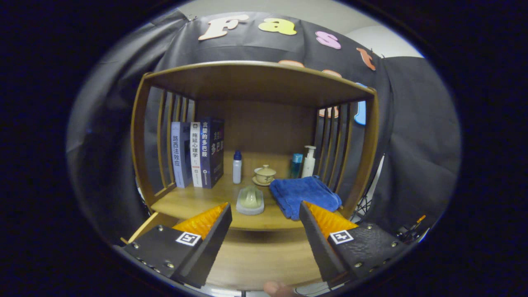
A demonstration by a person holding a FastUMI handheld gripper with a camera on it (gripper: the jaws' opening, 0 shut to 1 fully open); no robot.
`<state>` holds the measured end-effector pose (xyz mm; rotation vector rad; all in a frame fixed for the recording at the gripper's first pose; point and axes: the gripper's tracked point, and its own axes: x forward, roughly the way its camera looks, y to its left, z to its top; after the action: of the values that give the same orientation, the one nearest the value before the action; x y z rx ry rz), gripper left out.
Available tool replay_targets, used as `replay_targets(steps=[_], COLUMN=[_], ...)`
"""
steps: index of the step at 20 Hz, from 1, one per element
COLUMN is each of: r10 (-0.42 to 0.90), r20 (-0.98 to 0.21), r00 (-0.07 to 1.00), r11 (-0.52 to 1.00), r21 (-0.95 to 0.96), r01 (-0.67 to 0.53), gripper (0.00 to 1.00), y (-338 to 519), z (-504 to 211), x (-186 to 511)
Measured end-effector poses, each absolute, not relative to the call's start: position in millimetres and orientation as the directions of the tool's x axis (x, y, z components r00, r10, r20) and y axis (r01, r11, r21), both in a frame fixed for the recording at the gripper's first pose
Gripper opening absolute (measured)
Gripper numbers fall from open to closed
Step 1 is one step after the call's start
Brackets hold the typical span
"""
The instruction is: Pull open the drawer, take out the items inside it, and place them on the countertop above the cabinet.
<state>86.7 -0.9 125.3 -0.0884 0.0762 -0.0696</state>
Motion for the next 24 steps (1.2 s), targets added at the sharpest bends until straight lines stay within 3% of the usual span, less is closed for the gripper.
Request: replay_targets(steps=[9,14,24], r10=[-0.059,-0.029,-0.004], r20=[-0.031,-0.023,-0.119], r00=[0.998,0.999,0.993], r11=[0.989,0.998,0.999], r21=[-0.138,-0.052,0.046], r01=[0.054,0.027,0.010], gripper=[0.98,0.98,0.98], y=[-13,-5,-9], z=[84,35,-54], x=[-14,-53,-55])
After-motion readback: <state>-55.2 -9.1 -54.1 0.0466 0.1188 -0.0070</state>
